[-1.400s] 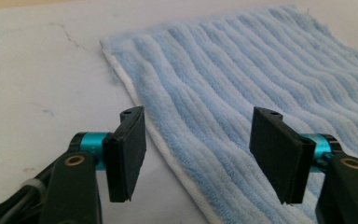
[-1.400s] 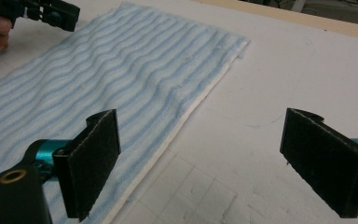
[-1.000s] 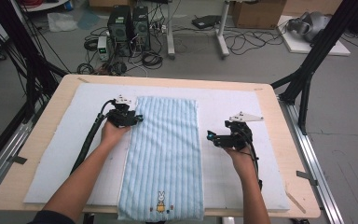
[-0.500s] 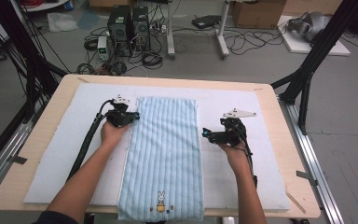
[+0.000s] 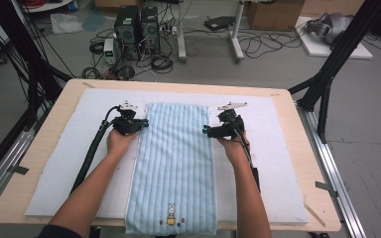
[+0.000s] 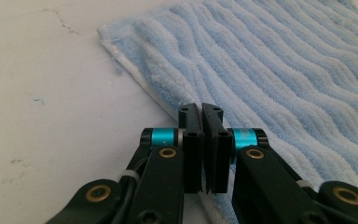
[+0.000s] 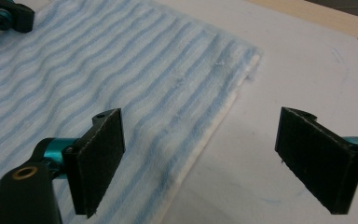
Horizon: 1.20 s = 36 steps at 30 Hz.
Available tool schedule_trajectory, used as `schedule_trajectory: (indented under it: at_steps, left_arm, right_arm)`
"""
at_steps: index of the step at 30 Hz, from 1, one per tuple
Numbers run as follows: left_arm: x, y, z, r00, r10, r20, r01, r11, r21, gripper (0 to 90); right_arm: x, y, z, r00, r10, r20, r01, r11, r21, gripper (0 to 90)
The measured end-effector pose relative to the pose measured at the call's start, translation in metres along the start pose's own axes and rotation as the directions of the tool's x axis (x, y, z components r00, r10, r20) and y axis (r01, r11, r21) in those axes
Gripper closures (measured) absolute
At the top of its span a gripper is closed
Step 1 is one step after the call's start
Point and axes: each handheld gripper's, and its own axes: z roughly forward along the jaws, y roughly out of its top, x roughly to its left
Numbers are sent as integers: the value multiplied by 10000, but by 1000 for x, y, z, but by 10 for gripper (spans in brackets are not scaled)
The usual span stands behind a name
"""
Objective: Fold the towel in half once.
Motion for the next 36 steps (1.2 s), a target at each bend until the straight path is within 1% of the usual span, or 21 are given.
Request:
schedule_trajectory:
  at_steps: [4, 5, 8, 11, 13, 14, 16, 17, 19, 21, 22, 24, 25, 26, 28, 29, 30, 31, 32, 34, 36]
  left_arm:
    - [1, 0, 0, 10000, -6, 29, 6, 10000, 12, 866]
    - [1, 0, 0, 10000, -9, 51, 9, 10000, 12, 866]
    - [1, 0, 0, 9999, -42, 120, 42, 10000, -5, 865]
    - [1, 0, 0, 9999, -40, 145, 40, 10000, -8, 866]
    - [1, 0, 0, 9998, -18, 180, 18, 10000, 13, 865]
    - [1, 0, 0, 9998, -17, 206, 17, 10000, 8, 866]
    - [1, 0, -1, 9998, 20, 222, -20, 10000, 29, 866]
    - [2, 0, -1, 9997, 21, 239, -22, 10000, 32, 865]
    - [2, 0, 0, 9997, -28, 260, 28, 10000, 11, 866]
    - [2, 0, 0, 9996, -14, 269, 14, 10000, -1, 866]
    - [1, 0, 0, 9997, -5, 259, 5, 10000, 8, 865]
    - [1, 0, 0, 9996, 62, 265, -63, 10000, 17, 866]
    - [0, 0, 0, 9996, 86, 252, -87, 10000, 24, 866]
    - [0, 0, 0, 9995, 184, 246, -186, 9998, 83, 866]
    - [-1, 0, 0, 9995, 252, 210, -253, 9997, 69, 866]
    - [-1, 0, 0, 9994, 277, 217, -279, 9996, 80, 866]
    - [0, 0, 0, 9994, 272, 232, -275, 9995, 124, 866]
    - [0, 0, 0, 9996, 131, 242, -132, 9999, 57, 866]
    - [1, 0, 0, 9996, 75, 266, -77, 9999, 68, 866]
    - [4, 0, -1, 9991, -136, 396, 137, 9999, -33, 866]
    - [7, 1, -3, 9984, -299, 474, 308, 9993, -190, 866]
  right_arm:
    - [-1, 4, 13, 9999, 132, 66, -133, 9998, 142, 187]
    - [-1, 4, 15, 9998, 186, -20, -186, 9996, 229, 207]
    - [-2, 5, 25, 9997, 234, -114, -231, 9993, 308, 230]
    - [-1, 6, 35, 9993, 273, -244, -258, 9979, 592, 259]
    - [1, 7, 42, 9988, 295, -379, -268, 9972, 695, 304]
    - [2, 7, 45, 9991, 201, -380, -174, 9973, 712, 335]
    - [3, 6, 49, 9989, 255, -382, -225, 9968, 770, 383]
    - [3, 5, 52, 9993, 256, -287, -232, 9964, 820, 421]
    - [2, 3, 55, 9987, 427, -289, -399, 9950, 911, 459]
    - [3, 3, 57, 9990, 381, -241, -358, 9952, 914, 510]
    - [4, 3, 57, 9993, 325, -160, -309, 9950, 947, 535]
    - [6, 3, 57, 9999, 25, 126, -38, 9951, 992, 588]
    - [7, 3, 57, 9998, 28, 175, -46, 9949, 1012, 622]
    - [8, 3, 57, 9999, 7, 154, -22, 9949, 1012, 681]
    - [11, 4, 57, 9999, 0, 112, -12, 9947, 1032, 766]
    - [12, 4, 57, 9999, -101, 81, 92, 9950, 997, 807]
    - [14, 4, 57, 9999, -126, 72, 118, 9947, 1023, 825]
    - [14, 4, 57, 9998, -197, 84, 187, 9945, 1035, 834]
    - [14, 4, 57, 9997, -223, 44, 217, 9946, 1018, 845]
    - [15, 5, 56, 9994, -325, 68, 316, 9938, 1068, 852]
    - [15, 6, 54, 9994, -316, 155, 301, 9953, 916, 853]
